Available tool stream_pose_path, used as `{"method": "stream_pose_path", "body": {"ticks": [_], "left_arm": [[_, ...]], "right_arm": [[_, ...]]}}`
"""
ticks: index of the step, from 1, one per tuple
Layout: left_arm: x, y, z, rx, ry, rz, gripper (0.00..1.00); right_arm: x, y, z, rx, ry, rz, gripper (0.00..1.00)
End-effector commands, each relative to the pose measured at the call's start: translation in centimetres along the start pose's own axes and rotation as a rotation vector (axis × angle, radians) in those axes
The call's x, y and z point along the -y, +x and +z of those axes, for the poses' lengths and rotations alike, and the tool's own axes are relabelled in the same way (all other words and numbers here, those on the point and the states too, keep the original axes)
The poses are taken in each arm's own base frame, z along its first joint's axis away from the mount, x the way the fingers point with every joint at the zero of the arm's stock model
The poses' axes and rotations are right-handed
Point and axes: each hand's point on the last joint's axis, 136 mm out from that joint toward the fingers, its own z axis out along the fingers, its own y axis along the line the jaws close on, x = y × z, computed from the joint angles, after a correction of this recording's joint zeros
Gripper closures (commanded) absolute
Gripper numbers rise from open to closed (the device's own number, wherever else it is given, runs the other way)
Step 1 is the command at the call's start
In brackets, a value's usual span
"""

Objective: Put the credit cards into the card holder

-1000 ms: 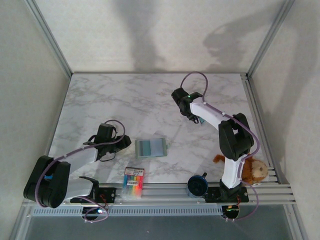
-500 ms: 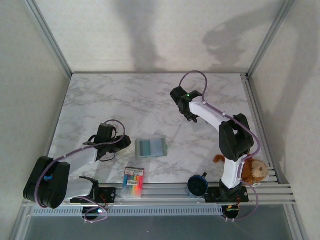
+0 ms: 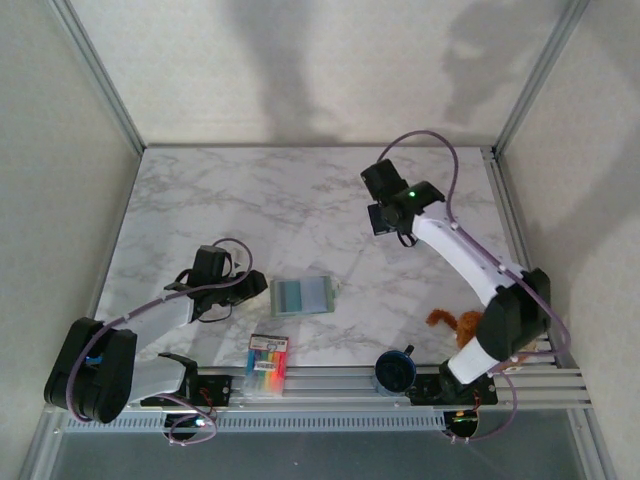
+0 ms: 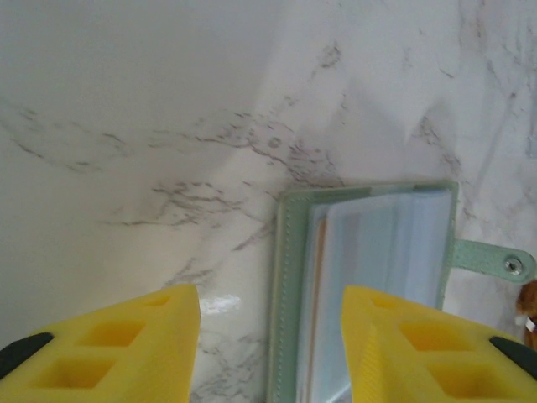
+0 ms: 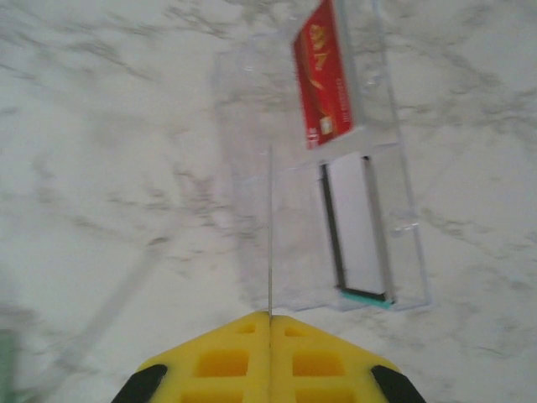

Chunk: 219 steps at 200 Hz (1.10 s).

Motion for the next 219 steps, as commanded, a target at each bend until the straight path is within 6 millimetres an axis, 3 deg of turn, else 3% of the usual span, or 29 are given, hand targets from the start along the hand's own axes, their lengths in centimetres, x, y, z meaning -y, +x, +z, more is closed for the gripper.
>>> {"method": "stream_pose_path", "body": {"ticks": [1,37,92,114,145,219], "left_arm": [[2.2,0.8,-0.5,-0.045,0.102,0.007,0.52],[3.3,2.1,-0.4,-0.114,0.165,0.005,0.53],[2.5,3.0,1.1,-0.167,0.146,-0.029,0.59],[2.9,3.6,2.0,-0.209,0.136,-0.008,0.70],[1.9,4.1,2.8,-0.214,0.079,-0.005,0.74],[-0.2,4.8,3.6,-0.235,-0.012,-0.013,0.87]], "right_arm": [[-4.2,1.1,-0.8,-0.023,-0.275,0.076,1.00],[-11.5,3.5,-1.8,-0.099,-0.722,0.165,1.00],[-17.8,8.6,-0.4,-0.284,-1.054,0.205,1.00],[-18.3,10.5,0.8,-0.324,-1.063,0.210,1.00],[-19.3,12.6,2.0,-0.403,-1.100,0.218,1.00],[-19.9,15.0,4.6,-0.484,-1.094,0.235,1.00]]}}
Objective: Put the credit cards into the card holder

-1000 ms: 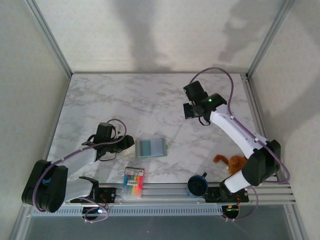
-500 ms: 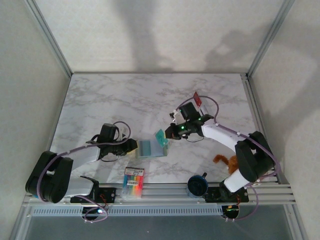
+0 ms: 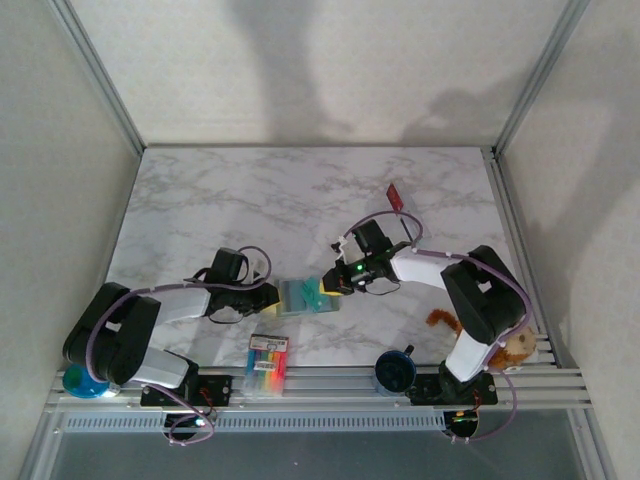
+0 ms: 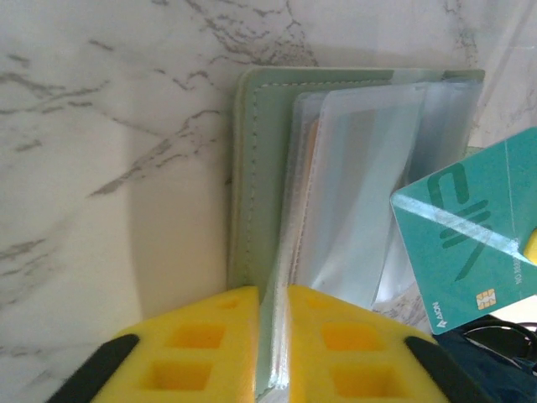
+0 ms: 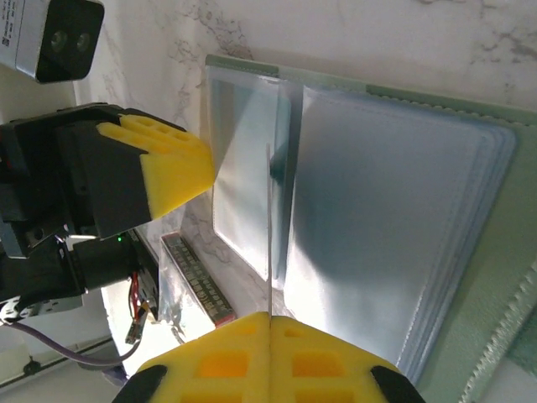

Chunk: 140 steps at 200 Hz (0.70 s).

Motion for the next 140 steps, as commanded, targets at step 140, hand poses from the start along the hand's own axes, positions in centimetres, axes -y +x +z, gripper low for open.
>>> {"method": "stream_pose_path", "body": {"ticks": [140], "left_arm": [[-3.1,0.2,-0.2,0.028,-0.161,-0.003,0.91]], "right_arm": [[2.9,1.0,-0.1,0.034,-0.001,0.085,1.00]]}}
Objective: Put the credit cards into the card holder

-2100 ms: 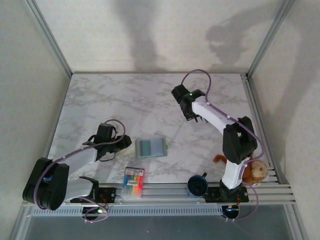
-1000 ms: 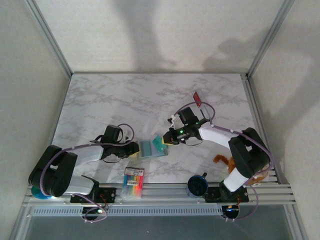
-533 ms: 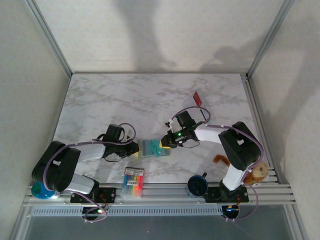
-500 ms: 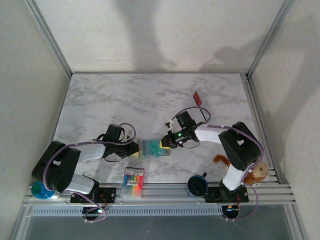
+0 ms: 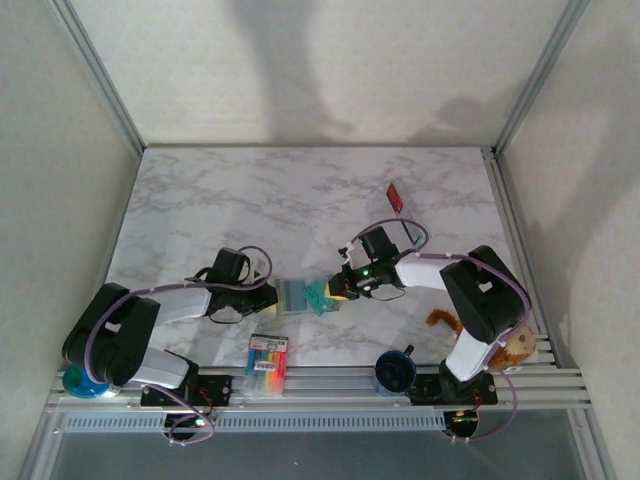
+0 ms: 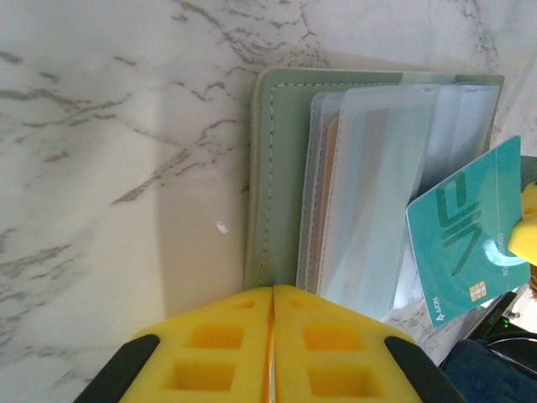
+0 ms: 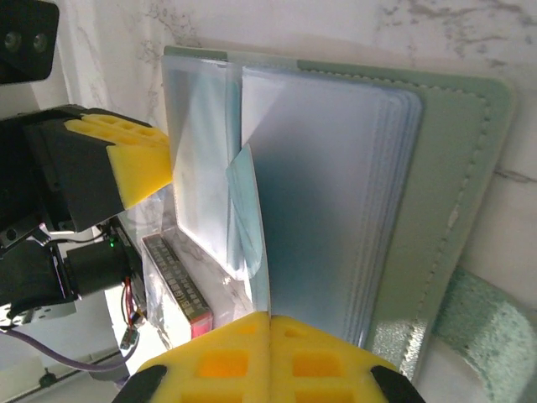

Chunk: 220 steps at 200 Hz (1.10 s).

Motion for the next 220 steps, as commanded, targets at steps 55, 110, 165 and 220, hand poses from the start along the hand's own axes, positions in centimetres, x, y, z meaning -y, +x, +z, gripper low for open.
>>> {"method": "stream_pose_path", "body": {"ticks": [55,110,165,220], "left_arm": [[-3.0,0.8,0.1,0.003,-0.119,-0.039,0.91],[-2.7,0.7,0.1,0.006,-0.109,-0.039,0.91],[-2.3,0.4,0.2,0.002,-0.106,-0.032,0.91],[-2.1,0.2,0.0,0.006,-0.112,-0.026,0.90]], "right_arm": [[0.9,-0.3,0.2,0.034,0.004,0.042,1.00],[1.3,-0.6,0.6,0.046,0.021,0.064,1.00],[1.9,-1.2,2.2,0.070,0.027,0.087,1.00],[1.5,-1.5,2.0,0.125,0.053,0.082,1.00]]}}
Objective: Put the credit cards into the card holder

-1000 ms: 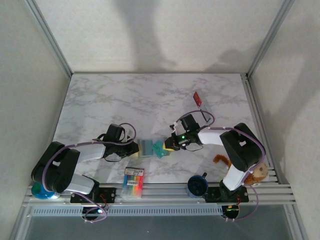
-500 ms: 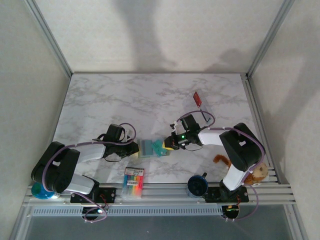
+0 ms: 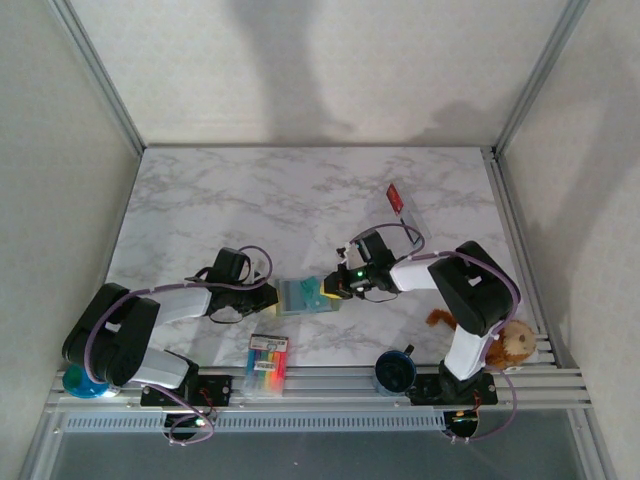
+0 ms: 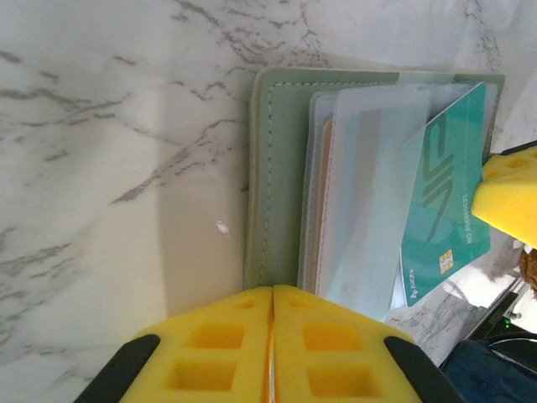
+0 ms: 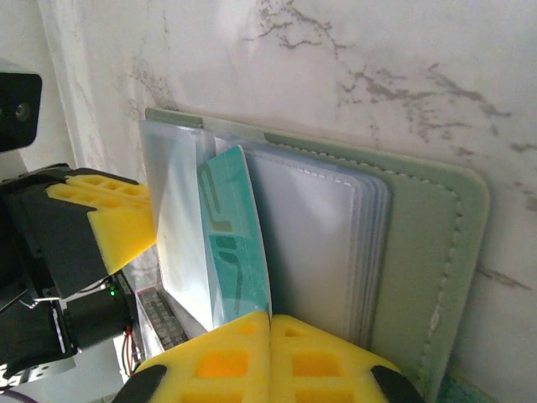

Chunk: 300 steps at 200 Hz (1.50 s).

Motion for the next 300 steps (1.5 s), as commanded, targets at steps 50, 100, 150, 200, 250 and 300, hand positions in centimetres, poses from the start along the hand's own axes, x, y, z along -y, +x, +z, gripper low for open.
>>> {"method": "stream_pose_path", "body": {"ticks": [50,100,150,200,250,300], "left_arm": [[-2.0,0.2,0.2,0.015,-0.103,-0.035,0.90],[-1.5,0.1,0.2,0.014,-0.091,-0.026,0.90],[-1.7,0.5,0.6,-0.003,-0.097,-0.026,0.91],[-1.4,0.4,0.5,0.007,-0.090,-0.027,0.91],[-1.3,0.4,0.6,0.010,-0.088,-0.031,0.91],[-1.2,0.5,0.8,0.010,-0.081,-0.030,0.90]], "right_arm": [[0.8,-0.1,0.2,0.108,0.096,0.037,1.00],[1.1,0.1,0.6,0.151,0.118,0.056,1.00],[0.7,0.3,1.0,0.184,0.130,0.048,0.99],[-0.2,1.2,1.8,0.184,0.157,0.021,0.96],[-1.1,1.9,3.0,0.175,0.170,0.010,0.91],[-1.8,2.2,3.8,0.171,0.172,0.009,0.91]]}}
